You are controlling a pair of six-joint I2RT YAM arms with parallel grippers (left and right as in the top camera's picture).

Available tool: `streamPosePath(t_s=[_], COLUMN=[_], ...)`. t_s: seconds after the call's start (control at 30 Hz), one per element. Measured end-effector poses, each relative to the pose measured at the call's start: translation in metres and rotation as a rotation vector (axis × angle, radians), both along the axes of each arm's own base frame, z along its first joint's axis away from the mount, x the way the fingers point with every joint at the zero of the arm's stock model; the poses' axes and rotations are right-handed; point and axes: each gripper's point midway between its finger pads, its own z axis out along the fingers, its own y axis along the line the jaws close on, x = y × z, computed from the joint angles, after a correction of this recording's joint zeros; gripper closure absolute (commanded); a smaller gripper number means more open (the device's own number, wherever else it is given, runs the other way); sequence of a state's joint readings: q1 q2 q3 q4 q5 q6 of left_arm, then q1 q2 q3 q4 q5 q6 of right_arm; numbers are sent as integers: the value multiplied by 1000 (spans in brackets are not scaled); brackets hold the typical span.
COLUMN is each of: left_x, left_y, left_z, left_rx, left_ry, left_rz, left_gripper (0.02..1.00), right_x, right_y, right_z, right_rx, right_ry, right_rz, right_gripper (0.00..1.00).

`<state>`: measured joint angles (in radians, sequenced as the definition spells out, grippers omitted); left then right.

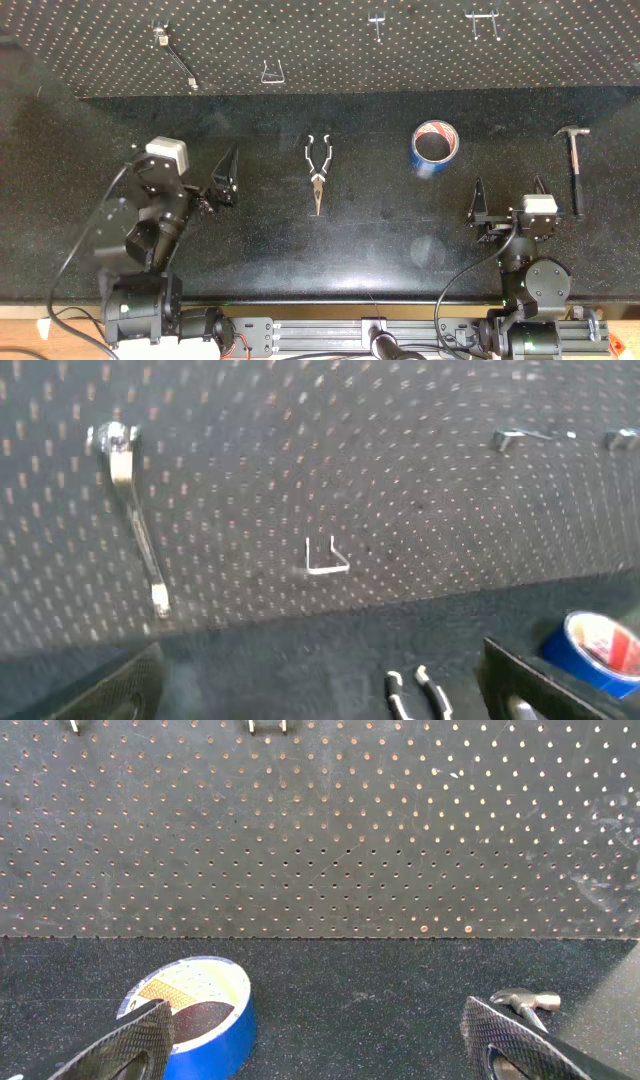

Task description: Place Tools Onto Pegboard

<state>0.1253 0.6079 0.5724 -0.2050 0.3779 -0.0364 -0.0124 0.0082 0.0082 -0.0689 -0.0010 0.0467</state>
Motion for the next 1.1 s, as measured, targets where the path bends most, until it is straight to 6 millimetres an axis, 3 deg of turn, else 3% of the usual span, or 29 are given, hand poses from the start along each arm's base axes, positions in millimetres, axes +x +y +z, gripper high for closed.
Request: streamPosePath(t_s=[0.2, 0.33, 0.37, 0.47, 0.53, 0.57, 0.73, 0.83, 1.1], left_x=[4, -7, -8, -23, -21, -20, -9, 17, 48], left_y=[0, -8, -9, -10, -28, -36, -106, -151, -160], left_z=[-8, -59, -62, -43, -25, -26, -85, -110, -174], left_rx=[-386, -486, -489, -428, -336, -308, -68, -8, 96], left_ry=[135, 453, 560, 705, 731, 743, 940, 984, 1059], left_rz=[95, 154, 176, 225, 187, 168, 105, 77, 150], left_gripper=[20, 23, 20, 18, 20, 20, 23, 20, 23], right_x=[0, 0, 0, 0, 0, 0, 0, 0, 0], right_y=[0, 0, 0, 0, 0, 0, 0, 0, 0], right_z=[0, 0, 0, 0, 0, 0, 0, 0, 0], right_rx=[0, 0, 0, 0, 0, 0, 0, 0, 0], right_ry=[0, -1, -1, 0, -1, -1, -1, -1, -1], right_rz=[0, 0, 0, 0, 0, 0, 0, 0, 0], right_gripper=[69, 69, 69, 69, 69, 69, 69, 69, 69])
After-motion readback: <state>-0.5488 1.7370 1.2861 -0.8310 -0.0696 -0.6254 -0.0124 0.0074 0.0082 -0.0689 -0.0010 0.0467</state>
